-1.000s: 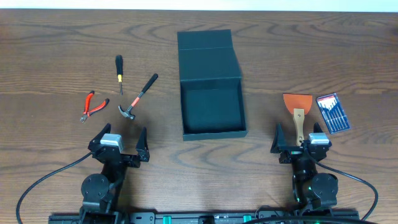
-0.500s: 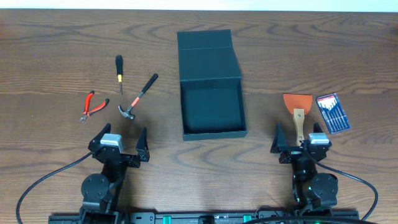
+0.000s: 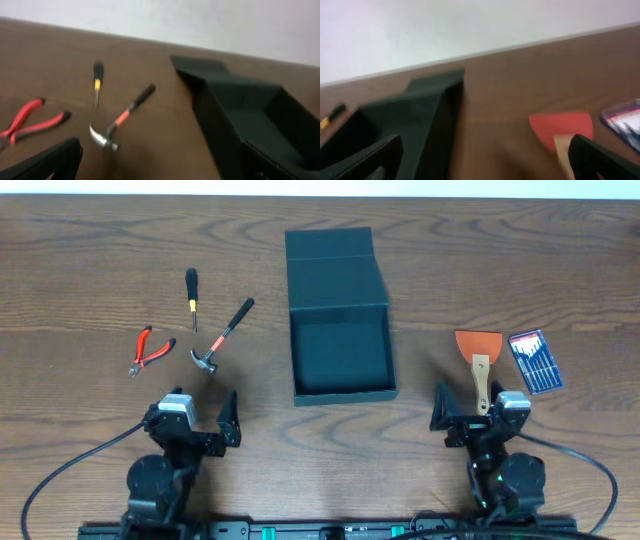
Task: Pack container
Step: 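Move the right gripper over the orange scraper's wooden handle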
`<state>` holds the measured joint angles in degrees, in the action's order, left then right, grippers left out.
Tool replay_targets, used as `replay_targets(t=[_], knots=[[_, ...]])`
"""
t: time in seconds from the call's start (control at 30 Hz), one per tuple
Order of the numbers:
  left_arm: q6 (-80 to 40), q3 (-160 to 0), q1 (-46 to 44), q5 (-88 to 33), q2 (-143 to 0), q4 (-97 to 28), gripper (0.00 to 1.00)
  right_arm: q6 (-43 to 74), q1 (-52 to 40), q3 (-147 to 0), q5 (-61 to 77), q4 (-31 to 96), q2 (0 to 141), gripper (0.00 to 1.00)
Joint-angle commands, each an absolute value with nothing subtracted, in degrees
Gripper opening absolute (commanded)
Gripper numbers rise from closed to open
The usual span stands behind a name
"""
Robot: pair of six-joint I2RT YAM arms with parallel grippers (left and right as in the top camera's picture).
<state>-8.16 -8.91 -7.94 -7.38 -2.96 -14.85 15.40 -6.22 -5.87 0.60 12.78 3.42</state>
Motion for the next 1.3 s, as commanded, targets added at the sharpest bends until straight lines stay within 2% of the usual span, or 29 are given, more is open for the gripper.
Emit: replay_targets(t=[0.0, 0.2, 0.37, 0.57, 0.93, 1.27], knots=[[-9.08, -19.68, -8.12, -8.01, -8.03, -21.87, 0.99, 10.85, -4.45, -16.56, 1.93, 19.44, 7.66, 0.99], [-8.43, -33.76, -8.12, -5.21, -22.41, -36.93, 0.98, 5.06, 1.89, -42.96, 1.32, 48.90, 28.40, 0.99], [-8.47, -37.56, -8.12, -8.45, -29.74, -39.94, 0.99, 5.04, 7.09, -61.23, 0.08, 68.53, 45.41, 0.99], [-8.49, -37.58, -8.12, -8.60, -32.29, -40.27, 0.99, 3.29, 9.34, -78.46, 1.58, 85.62, 61.47, 0.99], [-8.47, -37.58, -8.12, -8.56, -32.47, -40.71, 0.98, 1.13, 9.45, -82.78, 1.52, 84.12, 82.81, 0.99], [-8.49, -37.58, -8.12, -7.92, -32.47, -41.54, 0.99, -3.99, 9.47, -75.24, 1.52, 67.99, 88.44, 0.99]])
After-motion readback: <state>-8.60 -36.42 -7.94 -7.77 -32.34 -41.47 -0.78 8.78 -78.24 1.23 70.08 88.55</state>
